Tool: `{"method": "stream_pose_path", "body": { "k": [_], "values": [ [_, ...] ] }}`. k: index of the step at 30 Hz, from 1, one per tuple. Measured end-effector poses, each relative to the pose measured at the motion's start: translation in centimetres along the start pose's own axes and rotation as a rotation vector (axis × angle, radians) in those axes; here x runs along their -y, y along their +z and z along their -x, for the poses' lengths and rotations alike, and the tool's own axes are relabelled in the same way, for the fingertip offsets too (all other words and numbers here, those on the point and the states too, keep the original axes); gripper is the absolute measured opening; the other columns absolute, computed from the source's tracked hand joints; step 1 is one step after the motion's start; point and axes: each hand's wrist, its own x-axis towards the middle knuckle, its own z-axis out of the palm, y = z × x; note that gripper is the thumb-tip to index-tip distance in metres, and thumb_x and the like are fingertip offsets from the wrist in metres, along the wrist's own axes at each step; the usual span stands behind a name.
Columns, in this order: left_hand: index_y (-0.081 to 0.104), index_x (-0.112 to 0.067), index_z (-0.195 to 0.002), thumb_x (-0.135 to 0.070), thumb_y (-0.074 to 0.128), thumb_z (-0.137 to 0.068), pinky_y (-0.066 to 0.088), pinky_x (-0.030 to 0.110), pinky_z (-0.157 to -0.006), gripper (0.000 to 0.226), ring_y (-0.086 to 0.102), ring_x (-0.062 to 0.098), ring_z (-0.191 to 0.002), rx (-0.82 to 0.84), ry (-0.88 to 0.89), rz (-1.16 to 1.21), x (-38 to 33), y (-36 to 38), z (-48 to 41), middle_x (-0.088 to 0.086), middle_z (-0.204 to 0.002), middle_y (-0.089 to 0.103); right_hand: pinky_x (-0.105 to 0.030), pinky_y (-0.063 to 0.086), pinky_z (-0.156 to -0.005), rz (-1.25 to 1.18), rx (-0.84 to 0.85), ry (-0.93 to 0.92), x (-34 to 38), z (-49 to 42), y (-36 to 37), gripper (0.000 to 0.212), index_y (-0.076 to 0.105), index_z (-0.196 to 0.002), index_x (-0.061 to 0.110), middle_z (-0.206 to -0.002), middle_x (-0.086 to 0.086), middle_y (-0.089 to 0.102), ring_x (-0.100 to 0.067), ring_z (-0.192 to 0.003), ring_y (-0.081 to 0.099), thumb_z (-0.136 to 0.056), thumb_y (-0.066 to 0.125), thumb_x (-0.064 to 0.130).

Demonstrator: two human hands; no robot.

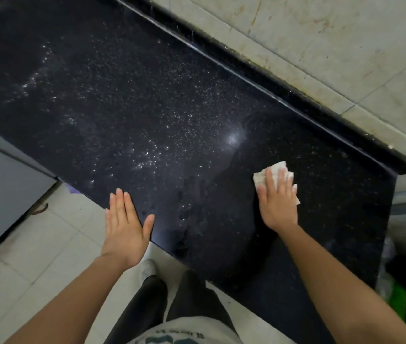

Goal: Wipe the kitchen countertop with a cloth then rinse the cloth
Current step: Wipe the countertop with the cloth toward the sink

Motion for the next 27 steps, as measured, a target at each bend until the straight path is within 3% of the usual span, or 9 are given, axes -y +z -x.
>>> {"method": "stream_pose_path", "body": {
  "k": [4, 10, 14, 16, 18, 21, 23, 25, 27],
  "values": [
    [-0.020, -0.004, -0.144, -0.055, 0.006, -0.089, -0.019, 0.032, -0.110, 0.079, -0.036, 0.016, -0.132, -0.002, 0.013, -0.003, 0.2, 0.2, -0.1, 0.011, -0.152, -0.029, -0.047, -0.009, -0.115, -0.124, -0.024, 0.211, 4.7, 1.1, 0.9, 0.057, -0.002, -0.151, 0.022, -0.156, -0.019, -0.012, -0.035, -0.143, -0.015, -0.101, 0.016, 0.041],
    [-0.014, 0.000, -0.146, -0.049, 0.020, -0.095, -0.014, 0.037, -0.113, 0.078, -0.026, 0.024, -0.140, -0.026, 0.018, -0.003, 0.1, 0.3, -0.1, 0.015, -0.154, -0.023, -0.041, -0.016, -0.115, -0.078, 0.060, -0.350, 14.4, 9.3, 3.4, 0.055, -0.010, -0.149, 0.032, -0.154, -0.008, -0.023, -0.027, -0.140, -0.027, -0.097, 0.002, 0.048],
    [-0.016, 0.001, -0.145, -0.048, 0.024, -0.097, -0.011, 0.039, -0.115, 0.079, -0.024, 0.026, -0.141, -0.008, 0.024, -0.004, 0.2, 0.1, -0.1, 0.016, -0.154, -0.024, -0.038, -0.015, -0.115, 0.019, 0.111, -0.545, 12.3, 9.4, 3.0, 0.053, -0.010, -0.146, 0.035, -0.155, -0.001, -0.020, -0.022, -0.142, -0.024, -0.096, -0.001, 0.050],
    [-0.014, 0.002, -0.145, -0.048, 0.025, -0.097, -0.010, 0.041, -0.116, 0.080, -0.023, 0.028, -0.142, -0.012, 0.036, 0.001, 0.2, 0.1, -0.1, 0.017, -0.154, -0.022, -0.039, -0.011, -0.116, 0.067, 0.072, -0.459, 9.2, 8.8, 2.8, 0.059, -0.014, -0.144, 0.035, -0.155, -0.002, -0.021, -0.024, -0.143, -0.021, -0.089, -0.016, 0.055],
    [-0.016, 0.002, -0.144, -0.049, 0.022, -0.097, -0.011, 0.041, -0.115, 0.080, -0.024, 0.028, -0.141, 0.000, 0.044, -0.002, 0.3, 0.0, -0.1, 0.017, -0.153, -0.023, -0.040, -0.013, -0.116, 0.048, 0.026, -0.201, 6.2, 8.6, 2.9, 0.066, -0.017, -0.144, 0.032, -0.155, -0.004, -0.022, -0.027, -0.144, -0.018, -0.084, -0.025, 0.057],
    [-0.019, 0.002, -0.144, -0.051, 0.018, -0.096, -0.014, 0.041, -0.114, 0.080, -0.026, 0.029, -0.140, 0.012, 0.071, -0.025, 0.6, 0.0, -0.1, 0.018, -0.152, -0.026, -0.044, -0.009, -0.117, -0.068, 0.009, 0.210, 4.5, 9.5, 3.0, 0.057, -0.010, -0.149, 0.027, -0.158, -0.011, -0.015, -0.029, -0.144, -0.014, -0.097, 0.000, 0.048],
    [-0.018, 0.002, -0.144, -0.051, 0.018, -0.096, -0.015, 0.041, -0.112, 0.080, -0.025, 0.030, -0.141, 0.002, 0.089, -0.025, 0.8, 0.1, -0.2, 0.019, -0.153, -0.025, -0.045, -0.008, -0.117, -0.137, -0.019, 0.364, 6.2, 10.5, 3.3, 0.056, -0.006, -0.151, 0.023, -0.157, -0.015, -0.013, -0.031, -0.144, -0.014, -0.101, 0.013, 0.040],
    [-0.018, 0.002, -0.144, -0.051, 0.018, -0.096, -0.017, 0.040, -0.111, 0.080, -0.025, 0.030, -0.140, 0.004, 0.097, -0.019, 0.9, 0.3, -0.2, 0.019, -0.152, -0.025, -0.045, -0.010, -0.115, -0.161, -0.052, 0.370, 9.1, 11.6, 3.9, 0.057, -0.006, -0.151, 0.022, -0.157, -0.018, -0.013, -0.034, -0.144, -0.014, -0.101, 0.014, 0.041],
    [-0.019, 0.001, -0.145, -0.052, 0.018, -0.096, -0.018, 0.039, -0.110, 0.080, -0.028, 0.028, -0.140, 0.027, 0.105, 0.003, 1.1, 0.3, -0.4, 0.017, -0.152, -0.027, -0.043, -0.014, -0.114, -0.148, -0.036, 0.232, 12.5, 13.0, 4.6, 0.058, -0.012, -0.149, 0.026, -0.156, -0.016, -0.018, -0.033, -0.143, -0.018, -0.097, 0.002, 0.047]
  ]
}}
